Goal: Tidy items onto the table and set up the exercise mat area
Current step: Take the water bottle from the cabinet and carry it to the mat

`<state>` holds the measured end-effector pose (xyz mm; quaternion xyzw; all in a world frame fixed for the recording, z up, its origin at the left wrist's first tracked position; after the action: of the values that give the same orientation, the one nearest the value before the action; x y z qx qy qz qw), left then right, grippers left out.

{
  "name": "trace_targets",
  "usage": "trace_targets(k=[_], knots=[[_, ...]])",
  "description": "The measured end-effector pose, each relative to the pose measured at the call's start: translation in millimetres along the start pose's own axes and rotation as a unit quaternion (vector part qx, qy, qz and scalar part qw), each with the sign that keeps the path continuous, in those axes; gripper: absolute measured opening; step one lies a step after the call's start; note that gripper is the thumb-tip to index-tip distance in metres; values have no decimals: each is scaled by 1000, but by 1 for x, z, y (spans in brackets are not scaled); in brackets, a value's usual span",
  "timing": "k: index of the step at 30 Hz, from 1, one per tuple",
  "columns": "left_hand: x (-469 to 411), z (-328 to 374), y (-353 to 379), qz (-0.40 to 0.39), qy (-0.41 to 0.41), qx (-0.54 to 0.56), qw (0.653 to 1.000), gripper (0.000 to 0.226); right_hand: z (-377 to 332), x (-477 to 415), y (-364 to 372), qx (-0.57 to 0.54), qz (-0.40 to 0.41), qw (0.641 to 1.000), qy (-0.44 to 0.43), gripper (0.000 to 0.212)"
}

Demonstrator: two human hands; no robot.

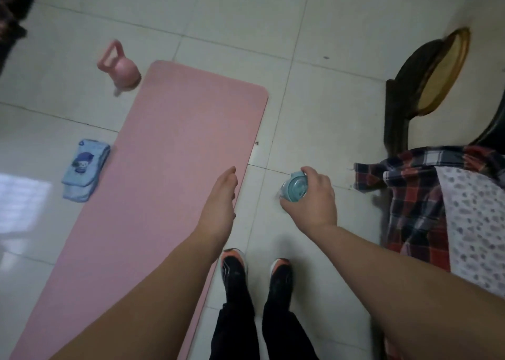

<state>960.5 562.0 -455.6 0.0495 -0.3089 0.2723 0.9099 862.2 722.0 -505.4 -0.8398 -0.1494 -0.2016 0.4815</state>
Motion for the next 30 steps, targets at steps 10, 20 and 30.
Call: trace_targets(k=[10,20,30], knots=[[-239,-145,34,12,40,23,999,45,27,-210,140,-4,32,999,-33,81],[-400,-223,50,23,100,12,995,46,13,-369,241,3,61,991,-117,81],[-435,-237,48,48,99,21,994,45,-9,-403,255,-7,66,987,-148,79]])
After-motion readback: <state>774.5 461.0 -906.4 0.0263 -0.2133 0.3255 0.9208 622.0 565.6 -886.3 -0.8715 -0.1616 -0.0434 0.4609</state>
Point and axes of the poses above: each hand's wrist, its own x-axis away from the middle knuckle, its own y-axis out of the palm, z = x × y, the point moved 4 cm from there along -x, towards the middle knuckle, and after that the axes turned 8 degrees about y, right-handed, at the moved point
